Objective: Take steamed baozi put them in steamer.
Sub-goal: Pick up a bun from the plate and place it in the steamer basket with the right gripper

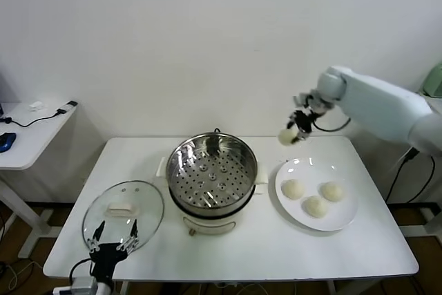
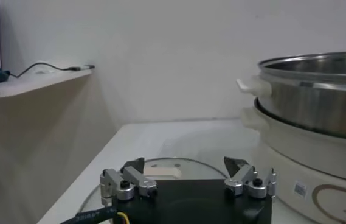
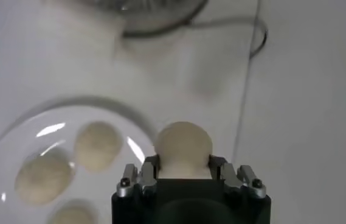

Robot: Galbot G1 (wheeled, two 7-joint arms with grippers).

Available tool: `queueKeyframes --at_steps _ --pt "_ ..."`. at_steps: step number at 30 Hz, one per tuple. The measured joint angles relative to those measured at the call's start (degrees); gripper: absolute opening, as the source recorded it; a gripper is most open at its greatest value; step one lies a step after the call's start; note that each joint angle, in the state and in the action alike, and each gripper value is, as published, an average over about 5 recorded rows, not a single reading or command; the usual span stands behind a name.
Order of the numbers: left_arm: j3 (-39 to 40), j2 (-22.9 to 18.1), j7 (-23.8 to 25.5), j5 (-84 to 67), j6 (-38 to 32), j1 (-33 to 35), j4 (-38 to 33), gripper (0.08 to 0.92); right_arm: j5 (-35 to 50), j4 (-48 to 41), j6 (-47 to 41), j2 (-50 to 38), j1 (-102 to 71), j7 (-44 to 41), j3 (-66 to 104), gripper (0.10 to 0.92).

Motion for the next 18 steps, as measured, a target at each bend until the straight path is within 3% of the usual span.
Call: queueKeyframes --at_steps 7,18 --pt "0.3 0.0 -0.1 0.1 -0.2 0.3 -0.5 0.823 -2.9 5.6 10.1 7.3 2.9 -0.1 -2.8 0.559" --pt "0.2 -0.2 -0.2 0.4 -0.3 0.8 -1.4 0.823 -21.8 0.2 23.6 13.7 -6.1 3.3 0.5 0.560"
